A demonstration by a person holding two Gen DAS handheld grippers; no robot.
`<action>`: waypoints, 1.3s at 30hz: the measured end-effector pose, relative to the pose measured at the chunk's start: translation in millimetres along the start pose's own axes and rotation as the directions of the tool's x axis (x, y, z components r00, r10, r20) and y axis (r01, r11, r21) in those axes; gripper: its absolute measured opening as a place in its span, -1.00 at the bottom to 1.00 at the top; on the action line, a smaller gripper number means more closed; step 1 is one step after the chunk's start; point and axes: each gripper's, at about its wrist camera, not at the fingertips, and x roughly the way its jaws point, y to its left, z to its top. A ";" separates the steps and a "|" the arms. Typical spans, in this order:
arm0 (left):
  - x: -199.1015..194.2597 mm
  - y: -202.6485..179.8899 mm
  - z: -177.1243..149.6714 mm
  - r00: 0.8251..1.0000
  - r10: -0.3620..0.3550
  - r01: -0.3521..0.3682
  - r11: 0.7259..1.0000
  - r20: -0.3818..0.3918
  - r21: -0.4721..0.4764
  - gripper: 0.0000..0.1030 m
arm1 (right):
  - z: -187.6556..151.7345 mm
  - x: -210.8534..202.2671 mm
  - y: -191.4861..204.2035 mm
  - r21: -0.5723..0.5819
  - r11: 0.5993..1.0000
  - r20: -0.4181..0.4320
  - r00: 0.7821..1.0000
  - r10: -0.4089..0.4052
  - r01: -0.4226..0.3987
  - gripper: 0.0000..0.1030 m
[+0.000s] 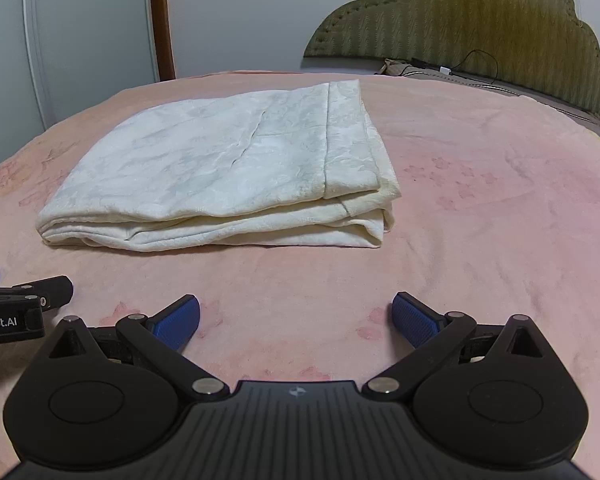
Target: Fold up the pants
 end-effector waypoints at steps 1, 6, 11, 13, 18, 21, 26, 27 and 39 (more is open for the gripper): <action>-0.7 0.7 -0.3 1.000 0.003 -0.003 1.000 0.001 -0.007 1.00 | 0.2 0.0 -0.3 0.000 1.000 0.000 1.000 0.000 0.000 1.00; 0.4 1.1 -0.1 1.000 0.013 -0.013 1.000 -0.002 -0.002 1.00 | -0.4 -0.1 -0.5 -0.001 1.000 0.000 1.000 0.000 0.000 1.00; 0.2 1.4 -0.2 1.000 0.010 -0.010 1.000 -0.003 -0.005 1.00 | -0.5 0.1 -0.2 0.000 1.000 0.000 1.000 0.001 -0.001 1.00; 0.2 1.0 -0.7 1.000 0.011 -0.011 1.000 -0.002 -0.003 1.00 | -0.4 0.2 -0.2 -0.003 1.000 0.000 1.000 -0.001 0.001 1.00; 0.3 1.5 -0.4 1.000 0.011 -0.011 1.000 -0.002 -0.004 1.00 | -0.6 0.3 -0.7 -0.008 1.000 -0.001 1.000 -0.002 0.002 1.00; 0.9 1.2 0.0 1.000 0.015 -0.015 1.000 -0.002 -0.006 1.00 | -0.9 0.1 -0.5 -0.007 1.000 0.000 1.000 -0.001 0.001 1.00; 0.9 0.8 0.2 1.000 0.017 -0.017 1.000 -0.001 -0.006 1.00 | -0.8 0.1 -1.0 -0.007 1.000 0.000 1.000 -0.001 0.001 1.00; 0.9 0.8 0.2 1.000 0.017 -0.017 1.000 -0.001 -0.006 1.00 | -0.8 0.1 -1.1 -0.007 1.000 0.000 1.000 -0.001 0.001 1.00; 1.0 1.5 -0.3 1.000 0.014 -0.014 1.000 -0.002 -0.010 1.00 | -0.6 0.4 -0.4 -0.007 1.000 -0.001 1.000 -0.001 0.001 1.00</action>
